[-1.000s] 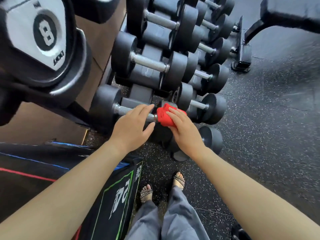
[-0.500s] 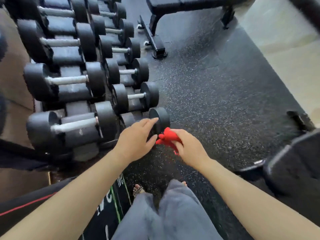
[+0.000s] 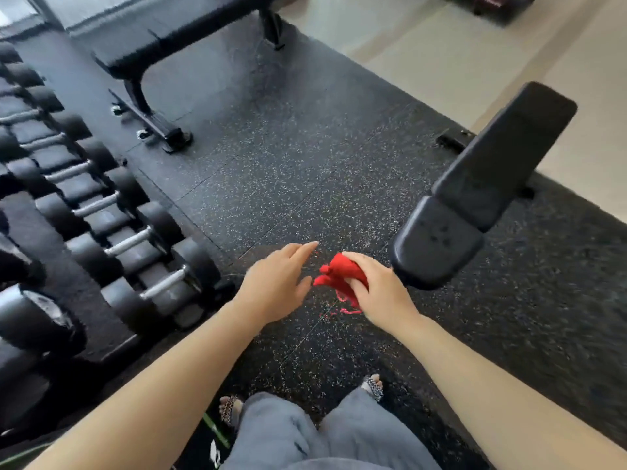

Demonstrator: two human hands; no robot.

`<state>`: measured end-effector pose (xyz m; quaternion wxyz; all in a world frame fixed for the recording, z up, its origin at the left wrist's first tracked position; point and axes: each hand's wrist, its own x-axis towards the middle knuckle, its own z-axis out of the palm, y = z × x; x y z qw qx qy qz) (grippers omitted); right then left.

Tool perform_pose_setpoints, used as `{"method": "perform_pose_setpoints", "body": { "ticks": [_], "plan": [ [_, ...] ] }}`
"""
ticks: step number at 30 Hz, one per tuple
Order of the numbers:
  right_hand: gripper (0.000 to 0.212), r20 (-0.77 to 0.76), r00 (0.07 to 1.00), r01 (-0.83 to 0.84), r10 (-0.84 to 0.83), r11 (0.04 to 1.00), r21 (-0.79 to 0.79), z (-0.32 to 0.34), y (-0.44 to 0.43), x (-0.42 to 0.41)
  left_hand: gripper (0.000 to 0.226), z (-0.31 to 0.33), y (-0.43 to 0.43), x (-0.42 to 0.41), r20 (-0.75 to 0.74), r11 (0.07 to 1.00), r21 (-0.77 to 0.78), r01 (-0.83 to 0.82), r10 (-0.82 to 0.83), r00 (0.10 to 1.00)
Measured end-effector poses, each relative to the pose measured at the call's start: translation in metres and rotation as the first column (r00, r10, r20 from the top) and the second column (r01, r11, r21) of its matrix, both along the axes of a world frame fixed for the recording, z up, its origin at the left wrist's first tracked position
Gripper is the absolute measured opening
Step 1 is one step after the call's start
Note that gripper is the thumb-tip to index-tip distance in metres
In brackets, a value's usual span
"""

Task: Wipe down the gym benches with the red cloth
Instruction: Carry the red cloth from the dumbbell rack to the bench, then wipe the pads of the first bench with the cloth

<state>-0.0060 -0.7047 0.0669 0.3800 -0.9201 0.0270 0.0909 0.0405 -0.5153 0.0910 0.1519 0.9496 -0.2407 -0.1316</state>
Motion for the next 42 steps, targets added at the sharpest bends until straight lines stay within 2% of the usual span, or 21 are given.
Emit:
{"method": "perform_pose_setpoints", "body": {
  "ticks": [7, 16, 23, 28, 35, 42],
  "plan": [
    [0.042, -0.021, 0.989, 0.146, -0.146, 0.989, -0.018, 0.007, -0.168, -0.029, 0.062, -0.005, -0.190, 0.005, -0.049, 0.988, 0.001, 0.153, -0.153, 0.987],
    [0.040, -0.018, 0.950, 0.313, -0.313, 0.950, 0.016, 0.006, -0.306, -0.017, 0.063, -0.001, -0.334, 0.041, -0.058, 0.958, 0.001, 0.286, -0.286, 0.957],
    [0.030, 0.034, 0.956, 0.292, -0.292, 0.956, -0.022, 0.018, -0.425, 0.040, 0.062, -0.008, -0.437, 0.097, -0.024, 0.954, -0.043, 0.297, -0.298, 0.954],
    [0.029, -0.029, 0.945, 0.324, -0.325, 0.945, -0.054, 0.026, -0.507, 0.079, 0.062, -0.004, -0.530, 0.143, -0.061, 0.951, -0.114, 0.287, -0.295, 0.953],
    [0.033, -0.023, 0.929, 0.367, -0.369, 0.928, -0.066, 0.020, -0.619, 0.124, 0.062, 0.000, -0.646, 0.194, -0.064, 0.919, -0.079, 0.386, -0.391, 0.918],
    [0.031, 0.010, 0.951, 0.310, -0.310, 0.950, -0.023, 0.002, -0.761, 0.175, 0.062, -0.010, -0.782, 0.236, -0.050, 0.939, -0.018, 0.343, -0.344, 0.938]
  ]
}}
